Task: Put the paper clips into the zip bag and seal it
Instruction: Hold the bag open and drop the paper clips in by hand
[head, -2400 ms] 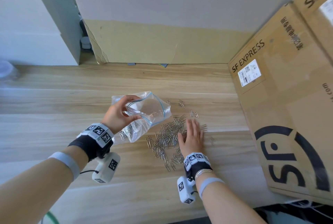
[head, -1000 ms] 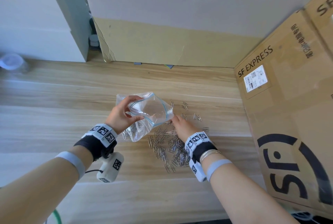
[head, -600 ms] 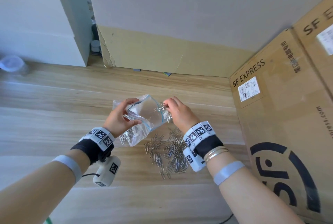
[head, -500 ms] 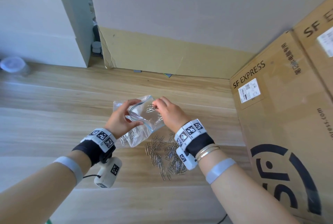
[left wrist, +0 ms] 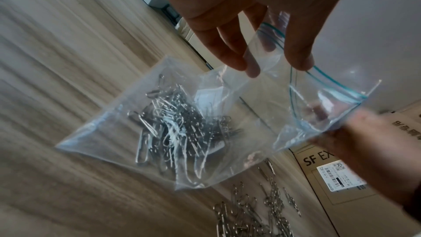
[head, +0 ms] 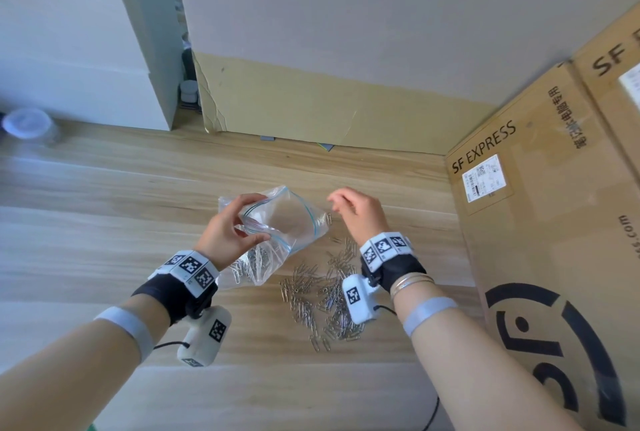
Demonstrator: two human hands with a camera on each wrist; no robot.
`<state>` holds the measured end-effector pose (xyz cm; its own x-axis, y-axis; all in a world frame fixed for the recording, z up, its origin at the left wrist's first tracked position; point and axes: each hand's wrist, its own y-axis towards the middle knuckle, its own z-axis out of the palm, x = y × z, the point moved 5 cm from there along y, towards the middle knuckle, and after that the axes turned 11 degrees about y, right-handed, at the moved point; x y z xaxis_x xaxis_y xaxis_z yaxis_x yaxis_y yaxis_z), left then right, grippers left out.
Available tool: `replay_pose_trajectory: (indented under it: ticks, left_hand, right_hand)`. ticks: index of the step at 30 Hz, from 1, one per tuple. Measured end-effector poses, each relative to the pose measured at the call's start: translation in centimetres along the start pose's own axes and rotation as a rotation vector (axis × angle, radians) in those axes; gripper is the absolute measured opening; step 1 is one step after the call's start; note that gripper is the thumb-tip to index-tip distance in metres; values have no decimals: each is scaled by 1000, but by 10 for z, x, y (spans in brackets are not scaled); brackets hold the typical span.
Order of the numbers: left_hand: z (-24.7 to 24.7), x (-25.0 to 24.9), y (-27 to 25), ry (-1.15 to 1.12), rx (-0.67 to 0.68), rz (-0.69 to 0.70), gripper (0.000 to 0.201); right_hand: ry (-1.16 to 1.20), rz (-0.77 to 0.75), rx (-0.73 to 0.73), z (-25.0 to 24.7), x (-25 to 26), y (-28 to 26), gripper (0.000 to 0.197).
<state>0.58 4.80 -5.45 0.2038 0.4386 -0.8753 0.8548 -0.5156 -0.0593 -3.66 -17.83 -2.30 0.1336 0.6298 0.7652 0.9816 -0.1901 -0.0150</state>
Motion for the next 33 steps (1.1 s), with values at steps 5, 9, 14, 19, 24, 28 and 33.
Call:
replay_pose_trajectory:
  ticks: [5, 9, 14, 19, 24, 28, 33]
  left_hand:
    - [1, 8, -1, 4, -19, -13, 76]
    - [3, 14, 0, 3, -33, -23, 72]
    - [7, 8, 3, 30, -15, -5, 77]
    - [8, 4, 4, 45, 5, -12, 76]
    - [8, -1, 2, 52, 8, -4, 75]
    - [9, -3, 0, 55, 0, 11, 73]
    - [11, -4, -1, 59, -1, 16, 73]
  right_hand:
    - [-210, 343, 309, 19, -105, -14, 50]
    - [-333, 273, 409, 40, -113, -26, 55]
    - [-83, 242, 407, 49, -89, -59, 48]
    - [118, 355, 236, 25, -87, -72, 26]
    - [431, 674, 638, 36, -85, -104, 27]
    - [432, 822, 851, 51, -93, -131, 38]
    - [420, 821, 870, 58, -99, -139, 39]
